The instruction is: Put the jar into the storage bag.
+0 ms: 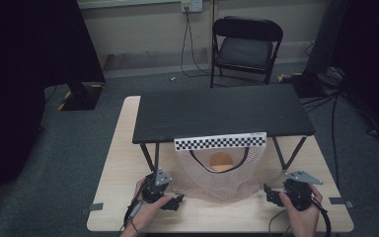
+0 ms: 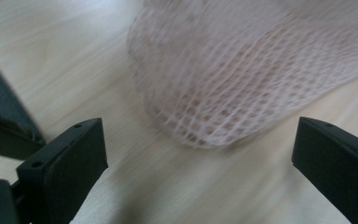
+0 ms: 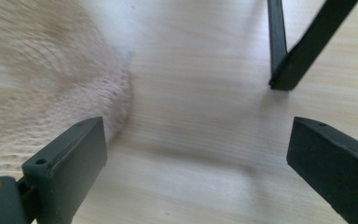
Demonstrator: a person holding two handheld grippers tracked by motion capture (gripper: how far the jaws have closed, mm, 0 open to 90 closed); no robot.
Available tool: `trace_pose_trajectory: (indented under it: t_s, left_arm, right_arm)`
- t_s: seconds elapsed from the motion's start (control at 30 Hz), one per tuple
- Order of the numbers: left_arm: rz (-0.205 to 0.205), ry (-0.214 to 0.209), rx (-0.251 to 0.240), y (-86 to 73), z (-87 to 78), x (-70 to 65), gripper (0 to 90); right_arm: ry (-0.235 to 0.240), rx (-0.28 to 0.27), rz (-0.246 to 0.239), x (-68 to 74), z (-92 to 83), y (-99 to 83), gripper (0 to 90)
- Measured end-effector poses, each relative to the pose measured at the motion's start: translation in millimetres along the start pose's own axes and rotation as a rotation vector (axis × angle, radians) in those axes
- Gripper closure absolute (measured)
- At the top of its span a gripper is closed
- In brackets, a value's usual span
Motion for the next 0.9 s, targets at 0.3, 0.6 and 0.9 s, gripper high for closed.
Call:
trace_pose_trajectory:
  t_s: [0.3, 0.6, 0.9]
  left_arm:
    - [-0.036, 0.027, -0.032, -2.6, 4.0, 4.3, 0.2]
    - [-0.042, 0.03, -0.052, -3.9, 3.9, 3.2, 0.3]
    - [-0.04, 0.032, -0.062, -4.9, 3.7, 3.3, 0.3]
  right_arm:
    - [-0.046, 0.078, -0.016, -5.1, 18.1, -10.8, 5.6]
    - [-0.051, 0.06, -0.021, -7.2, 24.4, -10.9, 0.0]
    - [-0.052, 0.06, -0.02, -7.1, 24.4, -11.0, 0.0]
Point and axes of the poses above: each handheld gripper's, and its own axes: z roughly forward along the jaws, y roughly out of its top, x roughly to its left, the point moved 6 cm from there along z, roughly forward along the jaws, and after that the axes turned 3 degrees about -z, right-handed, at the moved point
